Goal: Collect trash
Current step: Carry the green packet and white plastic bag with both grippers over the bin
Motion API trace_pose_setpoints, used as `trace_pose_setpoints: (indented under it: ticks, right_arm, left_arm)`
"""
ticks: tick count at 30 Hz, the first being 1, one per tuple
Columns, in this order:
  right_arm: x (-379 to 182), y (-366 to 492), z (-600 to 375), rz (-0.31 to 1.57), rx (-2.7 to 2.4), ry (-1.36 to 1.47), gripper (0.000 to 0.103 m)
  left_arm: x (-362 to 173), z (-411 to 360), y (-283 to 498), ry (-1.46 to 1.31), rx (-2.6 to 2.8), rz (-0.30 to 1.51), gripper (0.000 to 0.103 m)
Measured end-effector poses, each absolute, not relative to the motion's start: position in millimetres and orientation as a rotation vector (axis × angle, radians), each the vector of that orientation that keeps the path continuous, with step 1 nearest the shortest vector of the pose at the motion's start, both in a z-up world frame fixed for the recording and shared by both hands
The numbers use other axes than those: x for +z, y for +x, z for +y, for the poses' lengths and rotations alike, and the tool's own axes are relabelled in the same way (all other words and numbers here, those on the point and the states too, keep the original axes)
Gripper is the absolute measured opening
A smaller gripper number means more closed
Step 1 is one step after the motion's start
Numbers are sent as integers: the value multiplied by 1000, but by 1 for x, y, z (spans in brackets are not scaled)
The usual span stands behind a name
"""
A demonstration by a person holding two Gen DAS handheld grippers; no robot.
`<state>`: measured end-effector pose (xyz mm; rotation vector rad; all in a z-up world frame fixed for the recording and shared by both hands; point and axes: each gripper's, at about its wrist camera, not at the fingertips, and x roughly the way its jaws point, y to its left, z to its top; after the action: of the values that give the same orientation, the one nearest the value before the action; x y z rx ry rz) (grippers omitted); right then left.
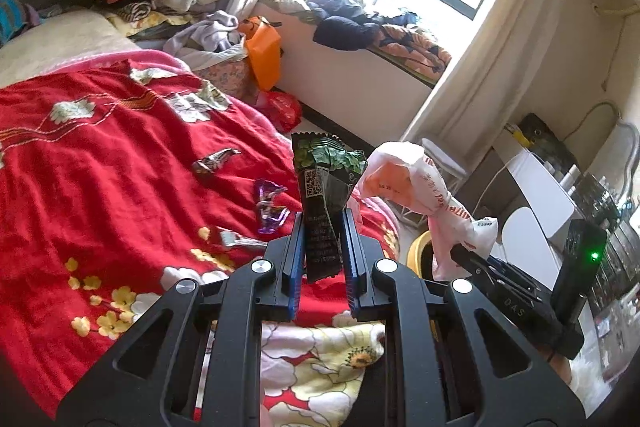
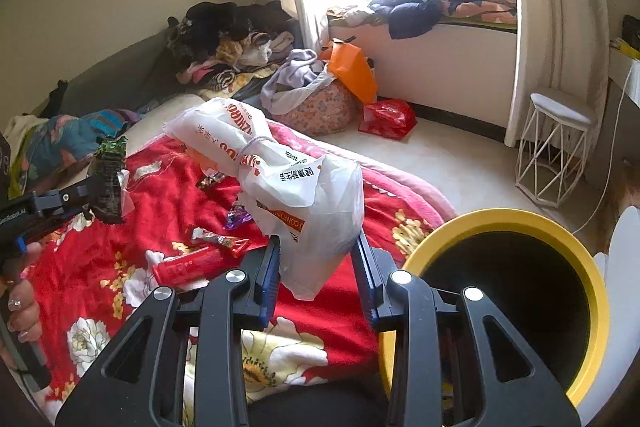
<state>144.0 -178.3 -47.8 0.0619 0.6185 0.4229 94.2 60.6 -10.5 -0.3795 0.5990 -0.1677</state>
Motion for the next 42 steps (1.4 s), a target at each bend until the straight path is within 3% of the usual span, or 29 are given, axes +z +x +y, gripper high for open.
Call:
trace_pose_setpoints:
  ticks: [42]
  right_arm:
    - [-61, 130, -301, 636, 147, 219, 31]
  left_arm:
    - [-14, -71, 119, -235, -394, 652, 12]
